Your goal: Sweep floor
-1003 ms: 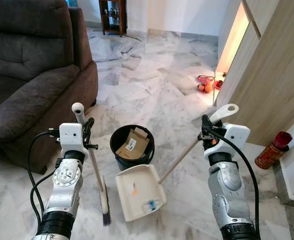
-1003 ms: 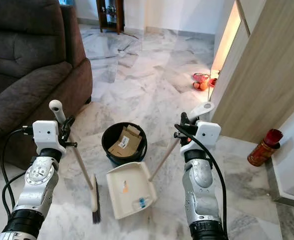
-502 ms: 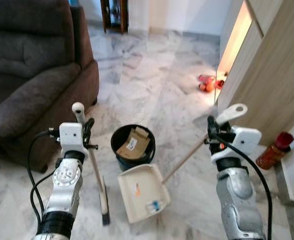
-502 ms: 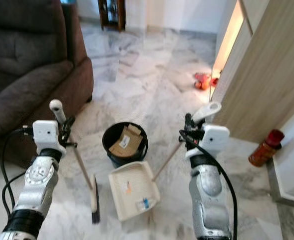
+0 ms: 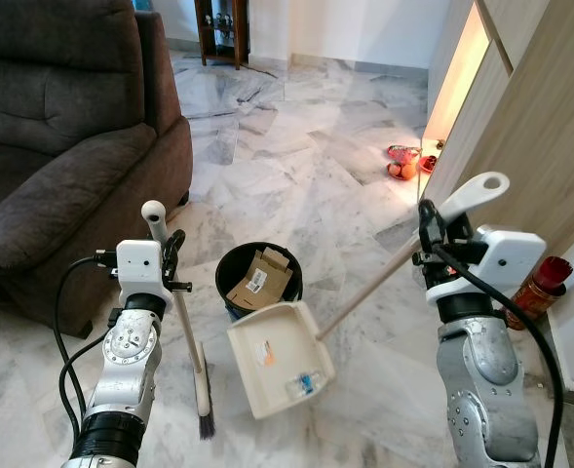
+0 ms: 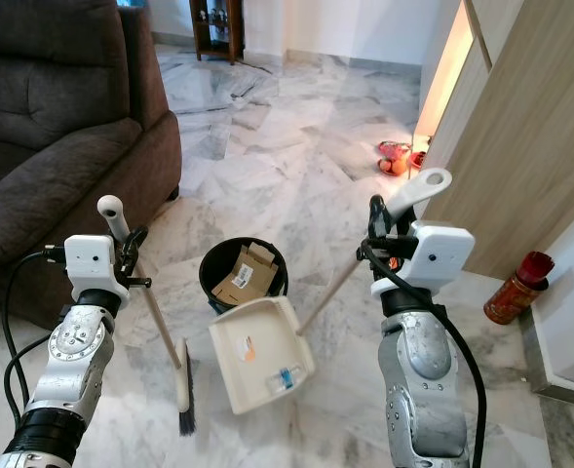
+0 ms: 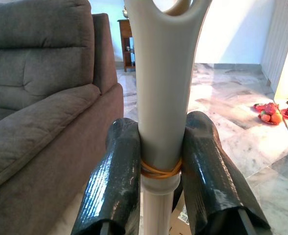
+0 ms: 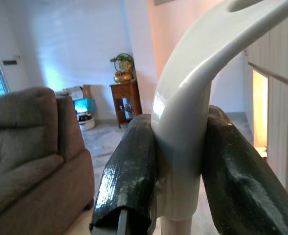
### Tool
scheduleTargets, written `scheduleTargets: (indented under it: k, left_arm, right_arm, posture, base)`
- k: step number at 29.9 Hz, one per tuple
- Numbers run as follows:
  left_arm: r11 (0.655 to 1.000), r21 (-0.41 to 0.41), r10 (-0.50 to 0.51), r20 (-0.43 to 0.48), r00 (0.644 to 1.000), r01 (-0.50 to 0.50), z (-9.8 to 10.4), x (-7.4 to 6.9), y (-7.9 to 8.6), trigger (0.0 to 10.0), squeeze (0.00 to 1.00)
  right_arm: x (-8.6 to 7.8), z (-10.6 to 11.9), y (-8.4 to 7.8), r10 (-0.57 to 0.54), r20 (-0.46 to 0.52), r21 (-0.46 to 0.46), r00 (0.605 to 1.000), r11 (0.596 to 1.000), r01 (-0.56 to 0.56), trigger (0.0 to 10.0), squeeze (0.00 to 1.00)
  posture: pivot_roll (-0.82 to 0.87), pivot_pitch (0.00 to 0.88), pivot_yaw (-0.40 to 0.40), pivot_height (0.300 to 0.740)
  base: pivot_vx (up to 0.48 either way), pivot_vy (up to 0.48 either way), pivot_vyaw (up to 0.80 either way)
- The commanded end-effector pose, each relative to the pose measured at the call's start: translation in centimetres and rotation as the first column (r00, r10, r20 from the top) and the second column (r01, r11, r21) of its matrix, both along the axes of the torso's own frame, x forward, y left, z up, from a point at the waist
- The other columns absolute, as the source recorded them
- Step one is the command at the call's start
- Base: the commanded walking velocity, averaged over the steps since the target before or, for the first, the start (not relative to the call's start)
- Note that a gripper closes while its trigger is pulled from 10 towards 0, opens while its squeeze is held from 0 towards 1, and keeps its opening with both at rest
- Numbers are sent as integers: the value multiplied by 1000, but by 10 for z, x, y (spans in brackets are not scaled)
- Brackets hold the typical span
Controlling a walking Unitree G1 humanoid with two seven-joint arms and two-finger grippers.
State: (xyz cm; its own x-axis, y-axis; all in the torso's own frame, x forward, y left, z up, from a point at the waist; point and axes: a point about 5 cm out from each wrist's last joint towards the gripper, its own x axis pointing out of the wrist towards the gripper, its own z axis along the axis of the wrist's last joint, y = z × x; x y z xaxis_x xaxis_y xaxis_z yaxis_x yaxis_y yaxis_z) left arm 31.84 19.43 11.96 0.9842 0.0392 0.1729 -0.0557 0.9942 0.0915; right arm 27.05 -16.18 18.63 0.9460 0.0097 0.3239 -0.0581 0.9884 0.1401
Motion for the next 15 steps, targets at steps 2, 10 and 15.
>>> scheduleTargets:
  k: [2,10,15]
  left_arm:
    - [1000,11,-6,37,999,6,8,2,1,10000,0]
    - [999,28,-20,38,999,19,8,2,-2,10000,0]
    - [999,26,-24,47,999,22,8,2,-3,10000,0]
  right_arm:
    - [-6,37,1,14,140,13,990,1000,-16,10000,0]
    - [-6,51,-1,7,174,15,985,1000,-10,10000,0]
    - [6,57,1,-68,184,85,981,995,53,10000,0]
  posture:
    - [-28,56,-18,740]
    - [-31,57,-20,740]
    - [-31,56,-19,740]
  base:
    - [0,0,0]
    - [0,0,0]
    - [0,0,0]
